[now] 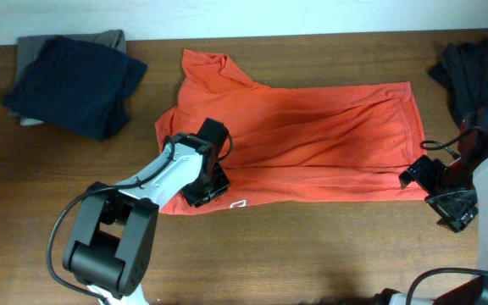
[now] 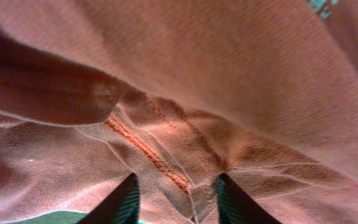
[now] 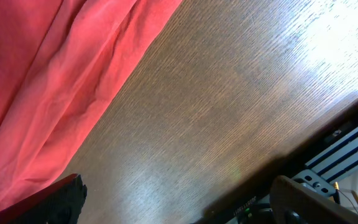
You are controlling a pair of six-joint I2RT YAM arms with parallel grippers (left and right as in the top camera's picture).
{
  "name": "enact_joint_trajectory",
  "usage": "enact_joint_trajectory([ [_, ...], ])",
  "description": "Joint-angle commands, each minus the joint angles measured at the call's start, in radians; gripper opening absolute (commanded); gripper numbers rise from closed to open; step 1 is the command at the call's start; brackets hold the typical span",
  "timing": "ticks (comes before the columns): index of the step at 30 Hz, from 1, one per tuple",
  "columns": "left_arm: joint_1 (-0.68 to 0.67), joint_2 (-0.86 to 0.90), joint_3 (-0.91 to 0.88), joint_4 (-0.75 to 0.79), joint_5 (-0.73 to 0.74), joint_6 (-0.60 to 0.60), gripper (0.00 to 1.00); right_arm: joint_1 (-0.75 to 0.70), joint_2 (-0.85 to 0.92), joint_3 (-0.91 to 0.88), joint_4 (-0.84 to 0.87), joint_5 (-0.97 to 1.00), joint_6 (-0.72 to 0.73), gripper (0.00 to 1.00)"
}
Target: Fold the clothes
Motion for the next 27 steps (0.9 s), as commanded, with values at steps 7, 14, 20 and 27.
enact_joint_trajectory([
  [7, -0.003, 0.008, -0.01, 0.014, -0.007, -0.006, 0.16, 0.004, -0.008, -0.01, -0.003, 0.02, 0.003, 0.99],
  [14, -0.003, 0.008, -0.005, 0.012, -0.007, -0.006, 0.01, 0.004, -0.008, -0.01, -0.002, 0.021, 0.003, 0.99],
  [20, -0.003, 0.007, 0.046, -0.017, -0.007, -0.001, 0.01, 0.004, -0.008, -0.01, 0.001, 0.021, 0.003, 0.99],
  [27, -0.005, 0.007, 0.106, -0.013, -0.008, 0.017, 0.01, 0.004, -0.008, -0.01, 0.005, 0.02, 0.003, 0.99],
])
